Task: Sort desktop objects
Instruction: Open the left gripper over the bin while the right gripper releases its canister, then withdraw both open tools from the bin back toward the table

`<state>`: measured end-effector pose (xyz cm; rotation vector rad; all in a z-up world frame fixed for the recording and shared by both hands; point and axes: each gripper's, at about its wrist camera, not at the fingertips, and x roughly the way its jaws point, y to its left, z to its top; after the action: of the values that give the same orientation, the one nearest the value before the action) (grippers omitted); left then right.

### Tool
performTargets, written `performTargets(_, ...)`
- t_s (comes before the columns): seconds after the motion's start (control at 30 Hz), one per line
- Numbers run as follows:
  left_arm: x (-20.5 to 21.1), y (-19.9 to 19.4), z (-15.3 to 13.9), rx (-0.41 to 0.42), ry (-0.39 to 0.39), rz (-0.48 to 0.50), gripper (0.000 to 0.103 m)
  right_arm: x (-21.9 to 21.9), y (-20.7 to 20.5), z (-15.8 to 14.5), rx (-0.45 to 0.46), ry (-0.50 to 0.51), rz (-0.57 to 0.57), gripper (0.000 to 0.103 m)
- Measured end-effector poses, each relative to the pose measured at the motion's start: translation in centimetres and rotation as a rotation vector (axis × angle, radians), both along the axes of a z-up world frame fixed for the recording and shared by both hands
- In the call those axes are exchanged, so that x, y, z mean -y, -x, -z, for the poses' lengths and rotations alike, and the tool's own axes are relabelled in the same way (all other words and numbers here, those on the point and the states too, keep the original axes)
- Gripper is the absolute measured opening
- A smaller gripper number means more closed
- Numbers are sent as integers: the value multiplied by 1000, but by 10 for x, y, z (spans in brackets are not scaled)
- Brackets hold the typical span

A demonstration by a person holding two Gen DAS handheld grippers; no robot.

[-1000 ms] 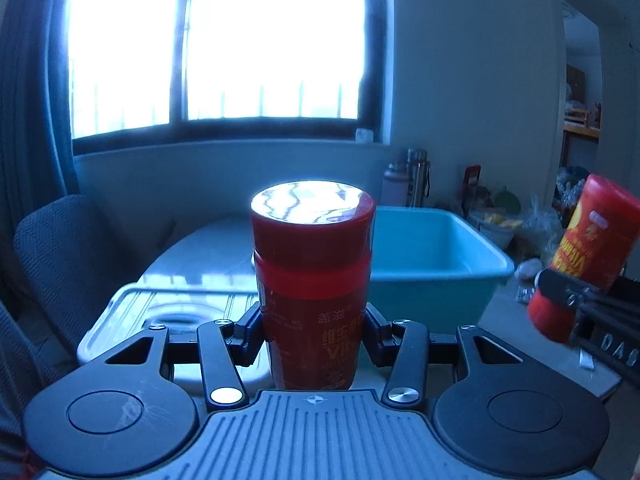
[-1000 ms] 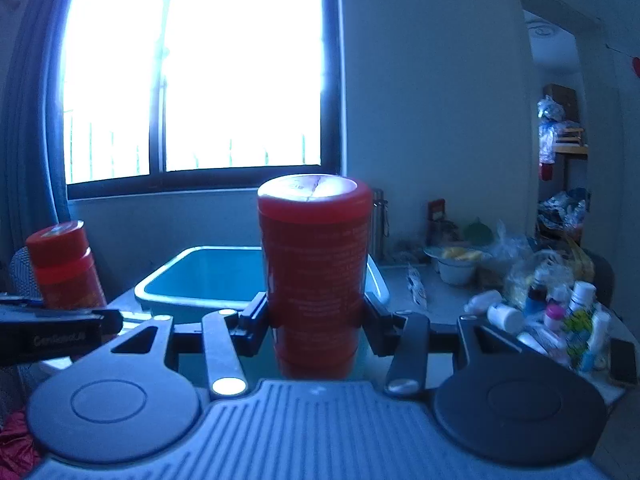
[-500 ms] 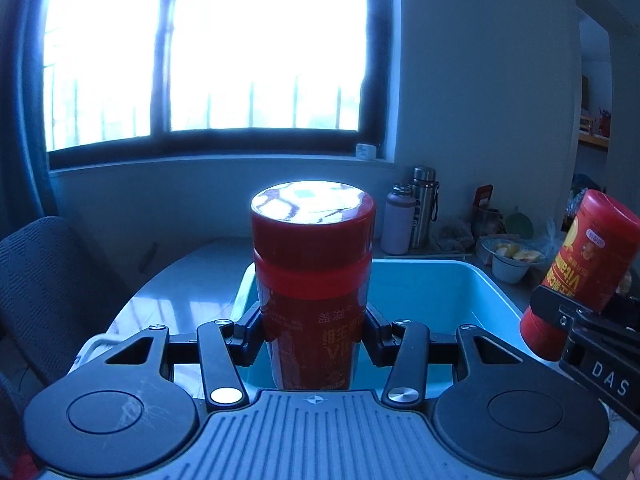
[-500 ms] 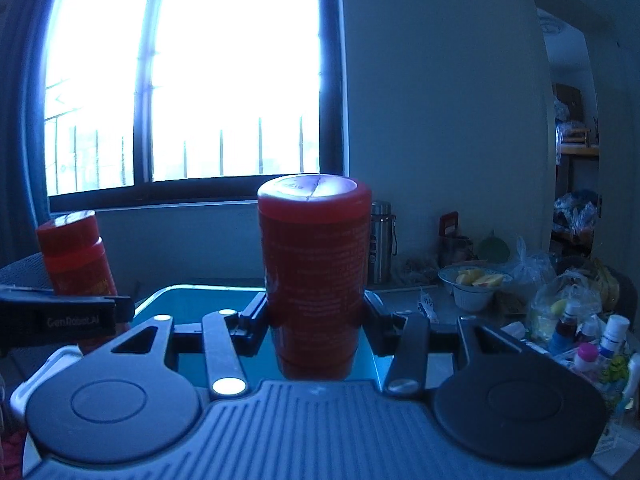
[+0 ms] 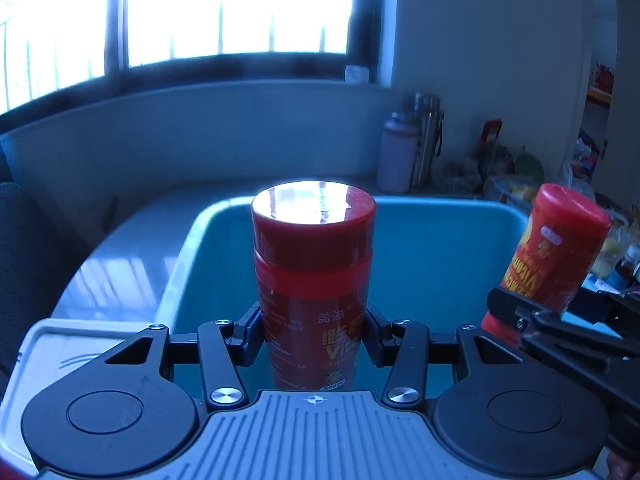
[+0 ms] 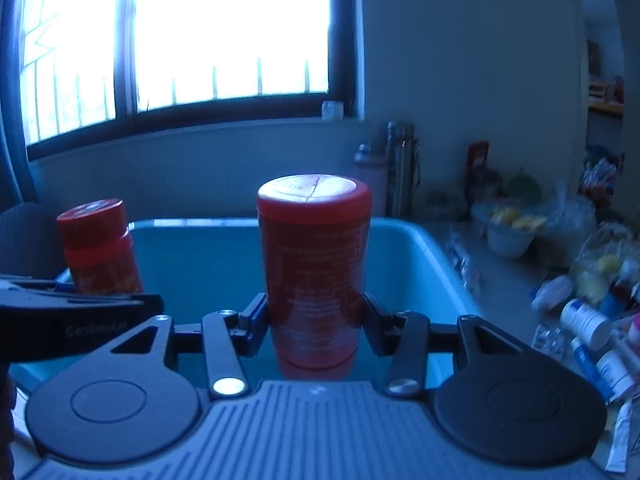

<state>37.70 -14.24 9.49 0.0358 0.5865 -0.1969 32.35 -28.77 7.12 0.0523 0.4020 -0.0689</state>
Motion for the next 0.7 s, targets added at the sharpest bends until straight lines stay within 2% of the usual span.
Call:
performTargets(0.03, -1, 0, 1, 5, 1, 2, 52, -2, 0, 2, -4, 2, 0, 49)
performTargets(0.1, -4, 0, 2, 23, 0, 8, 57, -5, 1, 3, -7, 4, 11, 60)
performTargets(0.13, -5, 1, 1, 29, -7, 1, 69, -5, 4, 2, 5, 5, 31, 76)
performTargets(0.17, -6, 3, 0, 35, -18, -11, 73, -6, 8, 0, 20, 7, 54, 84)
performTargets(0.23, -11, 4, -3, 45, -16, -33, 85, -6, 13, -5, 37, 16, 82, 91)
performTargets(0.4, -14, 12, -9, 51, 11, -37, 87, -5, 26, -15, 61, 31, 79, 93)
performTargets(0.7, -14, 62, -14, 94, -30, -47, 88, -3, 73, -19, 109, 32, 73, 94)
